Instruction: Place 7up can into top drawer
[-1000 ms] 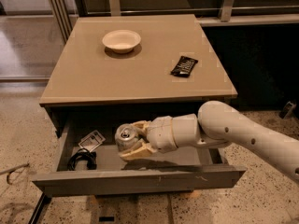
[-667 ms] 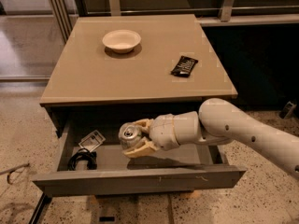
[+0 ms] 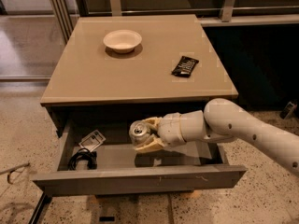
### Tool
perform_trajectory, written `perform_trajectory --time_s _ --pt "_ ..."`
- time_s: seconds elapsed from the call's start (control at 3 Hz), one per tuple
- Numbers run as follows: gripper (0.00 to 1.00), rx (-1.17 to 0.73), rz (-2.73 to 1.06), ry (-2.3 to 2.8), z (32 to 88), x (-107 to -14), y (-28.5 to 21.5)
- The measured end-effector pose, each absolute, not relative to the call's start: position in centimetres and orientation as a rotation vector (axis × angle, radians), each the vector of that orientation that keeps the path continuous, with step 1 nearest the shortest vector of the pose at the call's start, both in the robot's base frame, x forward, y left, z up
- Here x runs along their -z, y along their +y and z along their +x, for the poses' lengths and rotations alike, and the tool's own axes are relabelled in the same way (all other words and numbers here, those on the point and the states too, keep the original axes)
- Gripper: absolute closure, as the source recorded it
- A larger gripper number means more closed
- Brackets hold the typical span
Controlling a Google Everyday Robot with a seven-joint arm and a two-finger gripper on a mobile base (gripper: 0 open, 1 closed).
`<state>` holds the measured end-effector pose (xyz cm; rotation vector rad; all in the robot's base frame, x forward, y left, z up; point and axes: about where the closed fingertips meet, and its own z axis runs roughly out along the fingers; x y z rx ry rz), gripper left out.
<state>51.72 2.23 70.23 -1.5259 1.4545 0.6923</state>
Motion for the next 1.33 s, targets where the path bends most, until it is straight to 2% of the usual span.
perform_trajectory --time_s 1.33 --pt "1.0 -0.772 -1.362 1.504 54.7 -66.6 -0.9"
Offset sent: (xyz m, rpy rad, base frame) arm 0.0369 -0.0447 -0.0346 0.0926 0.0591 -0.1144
